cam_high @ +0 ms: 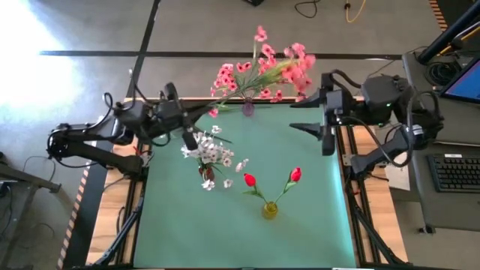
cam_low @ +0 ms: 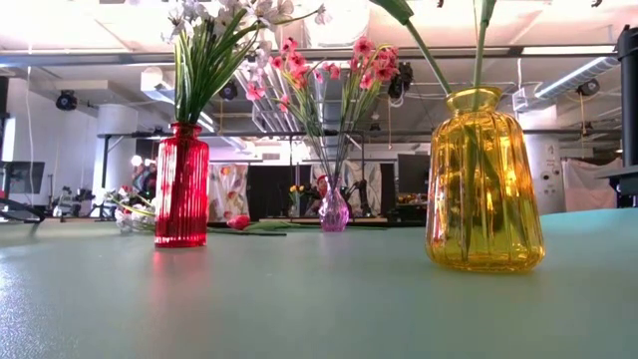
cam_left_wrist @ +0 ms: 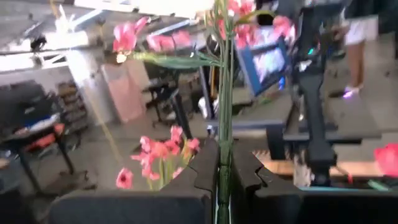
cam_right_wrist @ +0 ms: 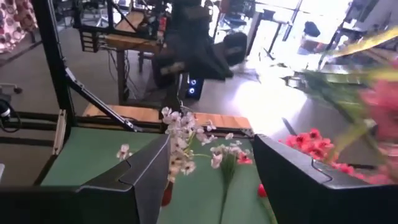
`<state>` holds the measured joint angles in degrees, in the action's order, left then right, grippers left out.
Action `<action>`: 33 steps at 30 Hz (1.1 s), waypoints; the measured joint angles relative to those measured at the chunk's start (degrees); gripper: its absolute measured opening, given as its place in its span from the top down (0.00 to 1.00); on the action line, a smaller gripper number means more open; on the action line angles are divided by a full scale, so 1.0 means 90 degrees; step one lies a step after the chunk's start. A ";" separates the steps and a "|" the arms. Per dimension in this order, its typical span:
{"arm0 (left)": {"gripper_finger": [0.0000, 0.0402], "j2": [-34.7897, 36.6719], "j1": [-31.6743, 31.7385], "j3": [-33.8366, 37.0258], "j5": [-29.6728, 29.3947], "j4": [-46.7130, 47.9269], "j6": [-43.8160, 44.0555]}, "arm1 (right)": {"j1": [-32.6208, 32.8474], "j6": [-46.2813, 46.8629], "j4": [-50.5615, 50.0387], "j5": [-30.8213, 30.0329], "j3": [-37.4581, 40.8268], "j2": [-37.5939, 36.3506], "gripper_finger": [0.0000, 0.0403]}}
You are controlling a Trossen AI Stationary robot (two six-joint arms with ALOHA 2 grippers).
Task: Sort flowers into vase by color
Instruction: Put the pink flower into the purple flower vase
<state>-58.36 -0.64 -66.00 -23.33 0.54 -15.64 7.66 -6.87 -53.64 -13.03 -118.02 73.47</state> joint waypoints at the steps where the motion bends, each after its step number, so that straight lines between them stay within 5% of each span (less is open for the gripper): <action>1: 1.00 0.0052 0.0000 0.0059 0.0104 -0.0159 -0.0018 | 0.0000 0.0051 0.0001 -0.0001 0.0011 0.0029 0.45; 10: 1.00 -0.0154 0.0000 0.0149 0.1205 -0.1635 0.0005 | -0.0005 0.0118 0.1565 -0.0284 0.0436 0.0688 0.45; 23: 1.00 -0.0751 -0.0010 0.0146 0.1568 -0.2706 0.0161 | -0.0168 -0.0430 0.5097 -0.0505 0.1558 0.0838 0.45; 33: 1.00 -0.1088 -0.0007 0.0146 0.1555 -0.2847 0.0261 | -0.0255 -0.0579 0.5725 -0.0387 0.1783 0.0850 0.45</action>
<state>-68.15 -0.71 -64.69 -9.34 -25.08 -13.29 5.36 -12.08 -2.11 -16.51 -101.97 81.12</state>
